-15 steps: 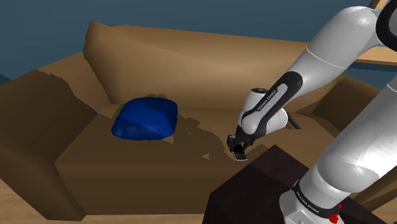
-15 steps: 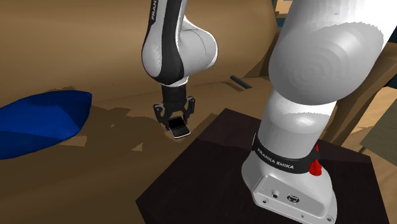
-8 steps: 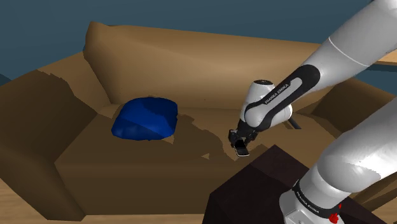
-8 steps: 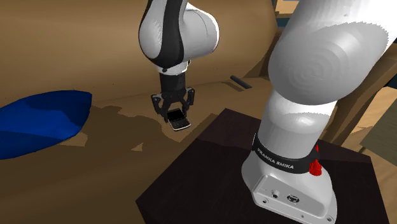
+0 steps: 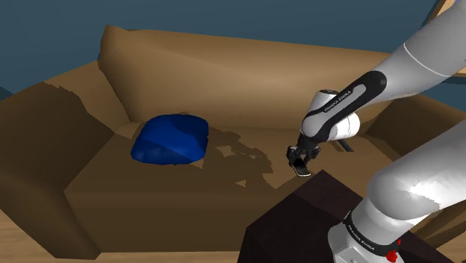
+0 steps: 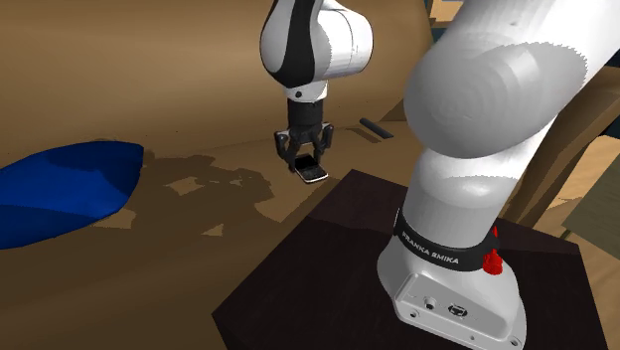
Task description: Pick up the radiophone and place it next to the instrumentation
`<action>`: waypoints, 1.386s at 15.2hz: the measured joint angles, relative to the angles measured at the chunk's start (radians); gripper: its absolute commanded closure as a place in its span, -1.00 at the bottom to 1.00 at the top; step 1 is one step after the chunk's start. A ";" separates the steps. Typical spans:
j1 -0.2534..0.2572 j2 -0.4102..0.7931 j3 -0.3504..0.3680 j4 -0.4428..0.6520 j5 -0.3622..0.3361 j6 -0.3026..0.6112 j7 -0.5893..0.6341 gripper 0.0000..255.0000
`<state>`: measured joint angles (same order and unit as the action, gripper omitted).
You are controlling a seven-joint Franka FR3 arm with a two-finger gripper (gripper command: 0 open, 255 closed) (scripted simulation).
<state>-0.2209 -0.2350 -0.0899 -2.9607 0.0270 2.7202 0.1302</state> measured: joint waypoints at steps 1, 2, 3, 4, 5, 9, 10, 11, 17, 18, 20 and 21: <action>-0.021 -0.004 -0.021 0.003 -0.014 -0.008 -0.029 1.00; -0.036 -0.002 -0.038 0.009 -0.023 -0.012 -0.053 1.00; -0.056 0.013 -0.064 0.019 -0.033 -0.008 -0.088 1.00; -0.075 0.023 -0.087 0.027 -0.043 -0.006 -0.122 1.00; -0.090 0.038 -0.109 0.036 -0.049 -0.002 -0.154 1.00; -0.154 0.066 -0.198 0.094 -0.072 -0.031 -0.286 1.00; -0.165 0.082 -0.220 0.109 -0.070 -0.031 -0.321 1.00; -0.176 0.091 -0.238 0.129 -0.069 -0.042 -0.351 1.00; -0.231 0.204 -0.344 0.265 -0.006 -0.076 -0.570 1.00; -0.241 0.231 -0.358 0.293 0.016 -0.080 -0.614 1.00; -0.259 0.270 -0.375 0.354 0.048 -0.107 -0.678 1.00; -0.271 0.284 -0.385 0.375 0.058 -0.117 -0.708 1.00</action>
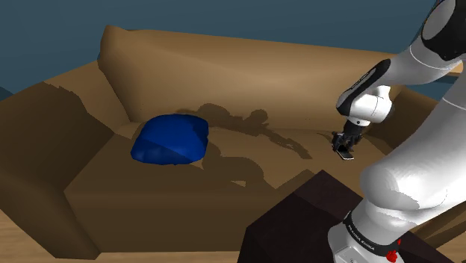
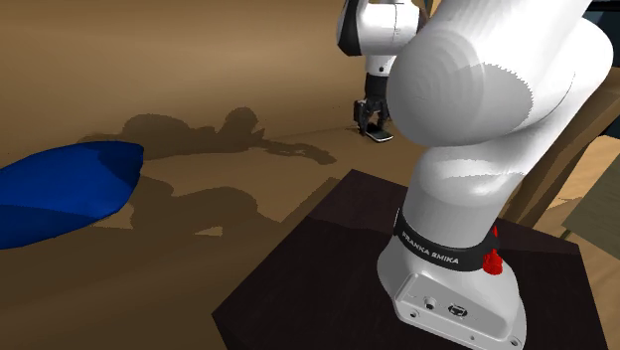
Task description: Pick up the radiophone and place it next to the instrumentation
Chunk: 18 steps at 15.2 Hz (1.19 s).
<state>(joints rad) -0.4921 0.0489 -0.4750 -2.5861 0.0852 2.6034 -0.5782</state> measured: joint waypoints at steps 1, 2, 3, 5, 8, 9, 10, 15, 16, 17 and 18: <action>-0.011 0.028 -0.005 0.027 0.024 -0.003 -0.036 1.00; -0.025 0.049 -0.011 0.056 0.039 -0.016 -0.068 1.00; -0.042 0.079 -0.016 0.095 0.062 -0.030 -0.107 1.00; -0.071 0.126 -0.018 0.155 0.097 -0.052 -0.164 1.00; -0.129 0.206 -0.019 0.267 0.147 -0.098 -0.252 1.00; -0.146 0.233 -0.017 0.304 0.161 -0.113 -0.275 1.00; -0.165 0.260 -0.015 0.343 0.174 -0.130 -0.297 1.00; -0.269 0.393 -0.004 0.551 0.225 -0.224 -0.394 1.00; -0.289 0.415 -0.004 0.596 0.229 -0.250 -0.408 1.00; -0.311 0.451 0.003 0.645 0.242 -0.265 -0.422 1.00; -0.335 0.490 0.009 0.699 0.253 -0.285 -0.437 1.00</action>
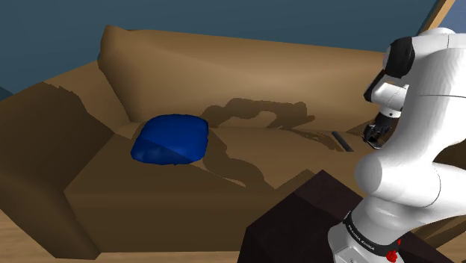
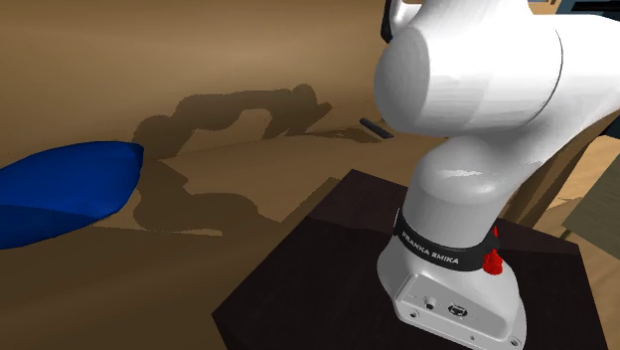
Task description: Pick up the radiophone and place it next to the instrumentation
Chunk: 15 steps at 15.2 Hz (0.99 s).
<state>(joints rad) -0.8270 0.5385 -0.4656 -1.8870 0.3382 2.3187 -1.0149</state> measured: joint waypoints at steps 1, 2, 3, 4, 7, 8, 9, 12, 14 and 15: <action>-0.020 0.030 0.004 0.050 0.006 -0.022 -0.009 1.00; -0.035 0.050 0.004 0.094 0.007 -0.047 -0.013 1.00; -0.055 0.082 0.010 0.141 0.015 -0.063 -0.022 1.00; -0.081 0.118 0.014 0.205 0.020 -0.093 -0.031 1.00; -0.148 0.223 0.027 0.385 0.033 -0.169 -0.044 1.00; -0.157 0.239 0.030 0.404 0.036 -0.172 -0.049 1.00; -0.162 0.250 0.033 0.411 0.039 -0.168 -0.051 1.00; -0.170 0.279 0.041 0.421 0.049 -0.150 -0.057 1.00; -0.176 0.297 0.047 0.427 0.054 -0.138 -0.060 1.00; -0.177 0.307 0.050 0.428 0.058 -0.129 -0.062 1.00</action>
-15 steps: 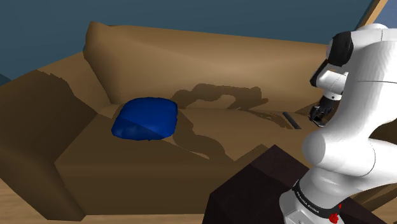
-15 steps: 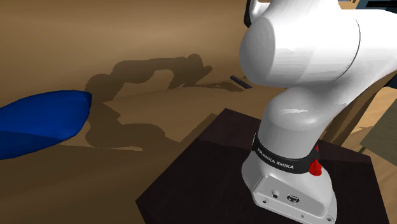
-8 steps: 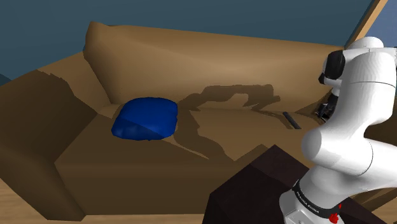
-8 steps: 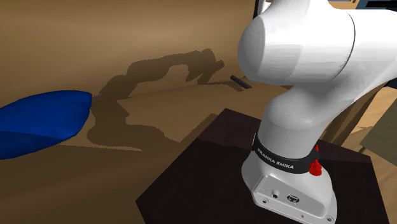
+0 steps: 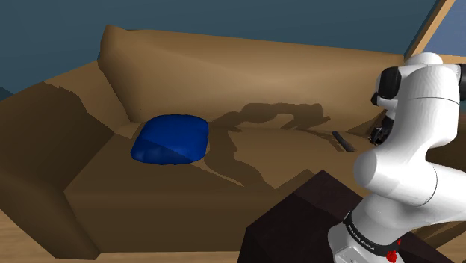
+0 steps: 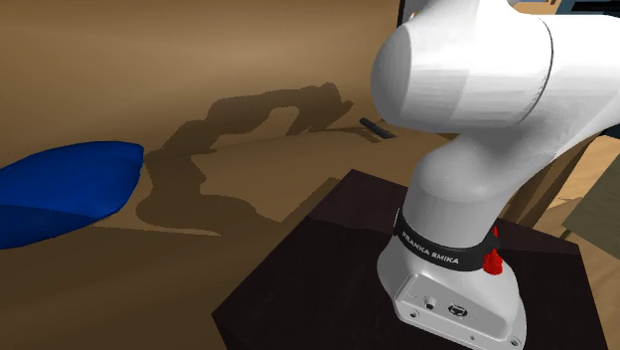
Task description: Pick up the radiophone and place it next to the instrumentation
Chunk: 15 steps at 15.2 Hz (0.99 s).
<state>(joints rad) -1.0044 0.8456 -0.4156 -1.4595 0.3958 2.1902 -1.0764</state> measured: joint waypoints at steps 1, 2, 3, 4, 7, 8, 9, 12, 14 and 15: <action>0.000 0.007 0.003 -0.002 0.003 0.009 0.000 1.00; -0.003 0.018 0.006 0.005 0.005 0.013 -0.002 1.00; -0.004 0.026 0.008 0.006 0.008 0.020 -0.001 1.00; -0.006 0.035 0.011 0.011 0.010 0.024 -0.002 1.00; -0.010 0.054 0.017 0.007 0.017 0.046 -0.008 1.00; -0.011 0.055 0.018 0.007 0.018 0.047 -0.008 1.00; -0.011 0.057 0.018 0.009 0.018 0.048 -0.008 1.00; -0.011 0.058 0.019 0.010 0.018 0.048 -0.008 1.00; -0.011 0.058 0.019 0.010 0.018 0.048 -0.008 -1.00; -0.011 0.058 0.019 0.010 0.018 0.048 -0.008 -1.00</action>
<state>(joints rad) -1.0156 0.9033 -0.3971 -1.4498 0.4142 2.2386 -1.0847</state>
